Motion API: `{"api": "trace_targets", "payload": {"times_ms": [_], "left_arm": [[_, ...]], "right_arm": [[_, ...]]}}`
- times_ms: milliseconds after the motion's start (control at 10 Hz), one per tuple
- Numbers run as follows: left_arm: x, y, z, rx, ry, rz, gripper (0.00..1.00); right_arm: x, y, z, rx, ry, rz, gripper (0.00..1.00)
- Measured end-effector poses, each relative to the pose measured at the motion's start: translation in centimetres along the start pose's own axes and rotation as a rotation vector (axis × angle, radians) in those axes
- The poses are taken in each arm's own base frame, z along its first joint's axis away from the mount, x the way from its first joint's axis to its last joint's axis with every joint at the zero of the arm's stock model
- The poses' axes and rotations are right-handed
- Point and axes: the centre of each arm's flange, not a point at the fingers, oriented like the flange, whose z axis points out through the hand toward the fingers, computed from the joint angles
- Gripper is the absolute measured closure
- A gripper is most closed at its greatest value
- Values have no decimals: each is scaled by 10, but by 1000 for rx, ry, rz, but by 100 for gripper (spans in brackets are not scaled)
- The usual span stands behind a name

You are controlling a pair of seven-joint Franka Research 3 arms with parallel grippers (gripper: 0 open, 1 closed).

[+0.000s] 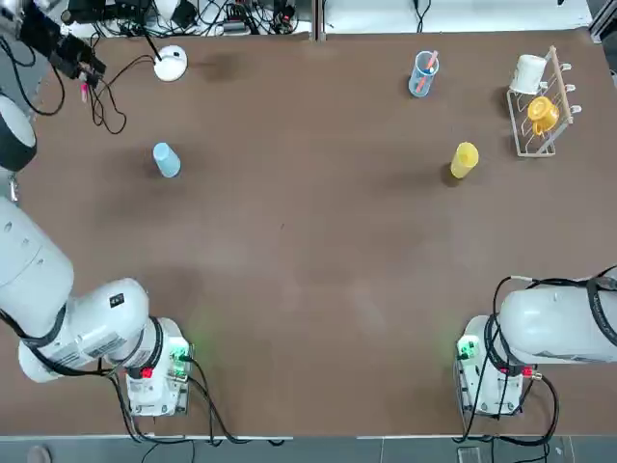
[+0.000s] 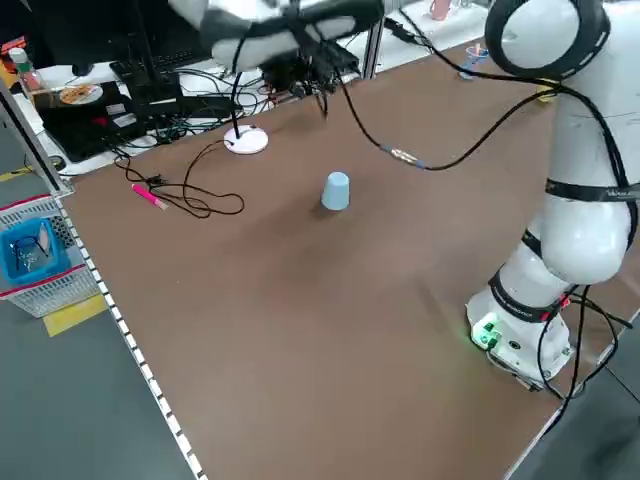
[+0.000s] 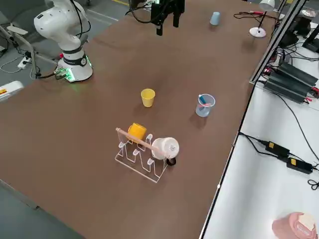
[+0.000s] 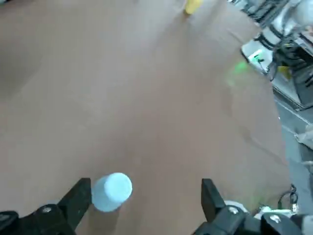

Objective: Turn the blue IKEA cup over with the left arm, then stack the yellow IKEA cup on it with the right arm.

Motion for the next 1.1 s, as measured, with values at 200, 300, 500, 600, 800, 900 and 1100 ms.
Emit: {"api": "trace_targets", "payload": {"times_ms": [200, 300, 500, 600, 800, 900, 1100], "left_arm": [[-36, -16, 18, -29, 78, 144, 1], [-55, -19, 30, -39, 138, 176, 1], [-97, -21, 59, -30, 225, 271, 1], [-111, -25, 73, -27, 250, 296, 1], [-138, -37, 95, -30, 287, 340, 1], [-151, -44, 106, -34, 298, 357, 1], [-172, -54, 129, -48, 318, 396, 1]], "right_arm": [[0, 0, 0, 0, 0, 0, 0], [0, 0, 0, 0, 0, 0, 0], [0, 0, 0, 0, 0, 0, 0], [0, 0, 0, 0, 0, 0, 0], [0, 0, 0, -1, -3, 0, 0], [-1, 0, 1, -1, -6, 0, 0], [-1, 0, 1, -2, -7, 0, 0]]}}
